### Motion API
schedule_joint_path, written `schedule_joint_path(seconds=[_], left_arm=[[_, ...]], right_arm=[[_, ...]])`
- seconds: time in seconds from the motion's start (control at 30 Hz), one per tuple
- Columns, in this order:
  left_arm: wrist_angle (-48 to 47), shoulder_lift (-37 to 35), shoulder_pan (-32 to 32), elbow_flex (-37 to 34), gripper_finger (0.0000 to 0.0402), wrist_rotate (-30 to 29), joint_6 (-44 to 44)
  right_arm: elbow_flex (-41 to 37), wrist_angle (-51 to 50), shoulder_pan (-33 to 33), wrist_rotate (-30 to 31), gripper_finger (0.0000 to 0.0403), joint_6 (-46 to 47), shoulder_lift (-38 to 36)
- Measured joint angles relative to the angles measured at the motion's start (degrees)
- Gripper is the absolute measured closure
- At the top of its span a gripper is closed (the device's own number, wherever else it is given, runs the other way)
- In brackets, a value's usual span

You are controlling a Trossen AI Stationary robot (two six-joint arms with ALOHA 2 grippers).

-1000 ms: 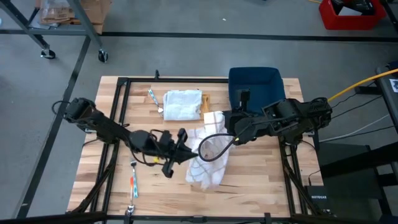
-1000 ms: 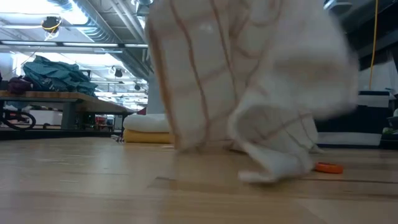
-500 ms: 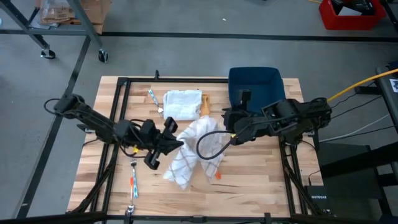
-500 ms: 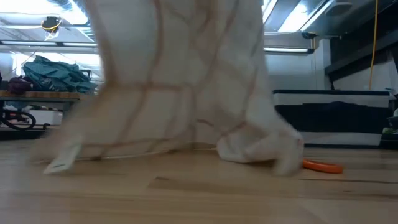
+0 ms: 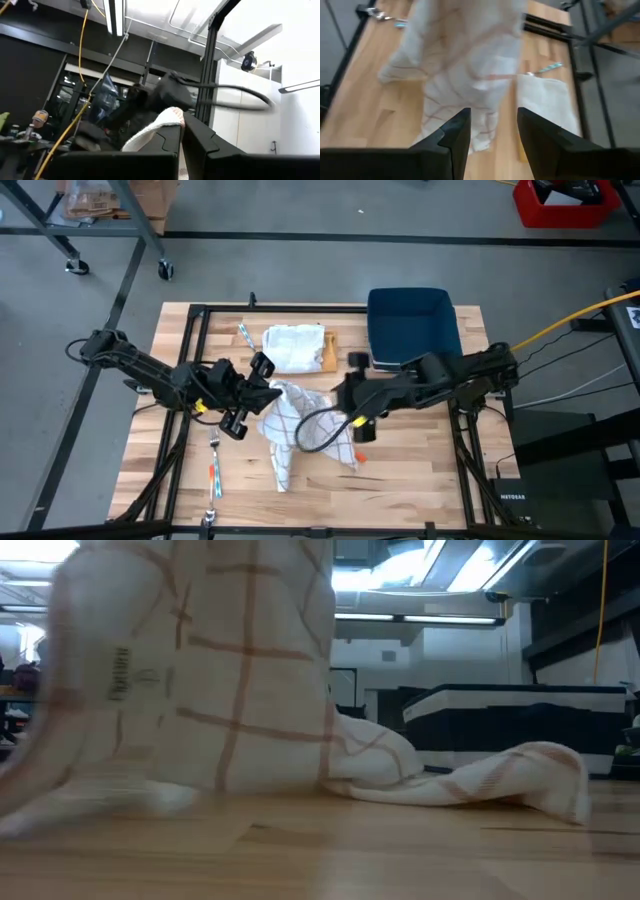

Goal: Fold towel
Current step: Fold the white patterned towel

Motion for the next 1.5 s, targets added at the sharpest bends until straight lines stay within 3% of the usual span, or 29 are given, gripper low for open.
schedule_joint_path(seconds=[0.33,0.57,0.67,0.83,0.93,1.5], left_arm=[[0.8,-0.2,1.1,0.0,0.0402,-0.1,-1.3],[0.8,-1.3,1.4,0.0,0.0401,-0.1,-1.2],[0.9,-2.1,1.8,0.0,0.0401,-0.1,-1.2],[0.9,-3.7,2.1,0.0,0.0401,-0.2,-1.2],[0.9,-4.1,2.1,0.0,0.0401,-0.2,-1.2],[0.9,-4.1,2.0,0.0,0.0401,2.3,-1.9]], right_arm=[[0.0,-0.6,0.0,-1.5,0.0237,-1.4,8.3],[0.0,-0.5,0.5,-1.0,0.0237,-2.1,10.2],[0.0,0.0,1.8,1.7,0.0237,-3.2,10.2],[0.0,2.3,5.1,12.8,0.0237,-7.2,10.2],[0.0,5.6,6.1,15.7,0.0237,-9.4,10.4],[0.0,14.4,2.6,15.4,0.0237,-8.8,10.5]])
